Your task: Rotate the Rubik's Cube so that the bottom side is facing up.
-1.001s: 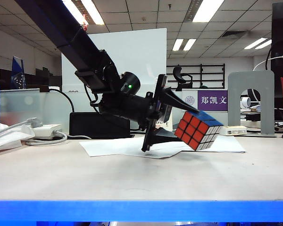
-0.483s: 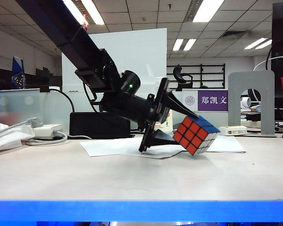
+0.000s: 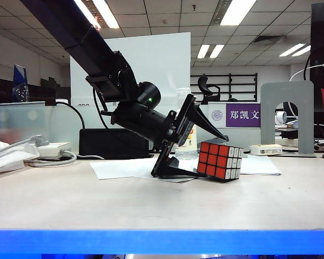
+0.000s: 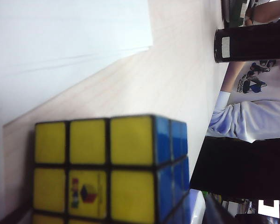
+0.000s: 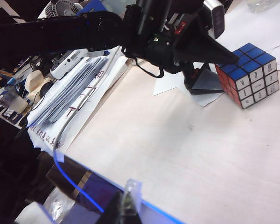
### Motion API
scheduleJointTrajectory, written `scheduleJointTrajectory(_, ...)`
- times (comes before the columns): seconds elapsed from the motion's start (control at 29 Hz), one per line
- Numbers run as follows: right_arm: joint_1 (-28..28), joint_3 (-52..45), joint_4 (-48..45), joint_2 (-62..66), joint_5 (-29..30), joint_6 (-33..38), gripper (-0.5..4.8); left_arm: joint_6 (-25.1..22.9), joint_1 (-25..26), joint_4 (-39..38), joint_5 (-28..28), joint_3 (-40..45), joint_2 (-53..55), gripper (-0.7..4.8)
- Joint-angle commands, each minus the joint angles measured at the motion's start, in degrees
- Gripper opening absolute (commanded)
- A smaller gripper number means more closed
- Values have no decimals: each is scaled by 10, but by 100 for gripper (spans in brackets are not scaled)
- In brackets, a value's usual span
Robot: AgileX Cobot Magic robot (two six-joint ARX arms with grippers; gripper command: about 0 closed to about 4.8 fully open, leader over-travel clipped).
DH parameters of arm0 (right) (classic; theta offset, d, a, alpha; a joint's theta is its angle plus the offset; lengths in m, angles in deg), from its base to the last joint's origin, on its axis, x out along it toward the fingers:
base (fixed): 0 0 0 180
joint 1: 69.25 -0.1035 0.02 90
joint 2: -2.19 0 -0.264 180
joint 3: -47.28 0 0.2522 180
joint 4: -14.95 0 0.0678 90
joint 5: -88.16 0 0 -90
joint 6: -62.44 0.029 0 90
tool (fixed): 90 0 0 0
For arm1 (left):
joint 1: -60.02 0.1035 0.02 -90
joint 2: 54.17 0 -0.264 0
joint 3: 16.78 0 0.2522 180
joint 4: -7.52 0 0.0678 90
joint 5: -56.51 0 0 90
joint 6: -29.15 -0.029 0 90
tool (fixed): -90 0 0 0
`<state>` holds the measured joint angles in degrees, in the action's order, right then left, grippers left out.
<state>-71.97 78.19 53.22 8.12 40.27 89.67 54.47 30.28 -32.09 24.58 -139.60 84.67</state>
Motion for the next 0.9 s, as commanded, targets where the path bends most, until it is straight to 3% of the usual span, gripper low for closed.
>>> scheduleJointTrajectory(0.03, -15, 3, -7, 0, 2, -2, -6, -1, -1, -15, -13, -1, 0, 447)
scheduleJointTrajectory(0.21, -24, 3, -7, 0, 3, -2, -6, -4, 6, -45, -25, -2, -12, 449)
scheduleJointTrajectory(0.28, -24, 3, -7, 0, 3, -2, -6, -28, 10, -76, -59, -2, -21, 449)
scheduleJointTrajectory(0.41, -24, 3, -7, 0, 3, -2, -6, -113, 31, -159, -159, -2, -52, 451)
scheduleJointTrajectory(0.55, -24, 3, -8, 0, 2, -2, -6, -134, 46, -191, -223, -2, -80, 466)
scheduleJointTrajectory(0.72, -24, 3, -9, 0, 2, -2, -6, -187, 46, -217, -351, -2, -121, 448)
scheduleJointTrajectory(0.79, -24, 3, -16, 0, 1, -2, -6, -208, 45, -212, -356, -3, -139, 373)
scheduleJointTrajectory(0.9, -24, 3, -50, 0, 2, -2, -6, -208, 45, -179, -352, -3, -179, 25)
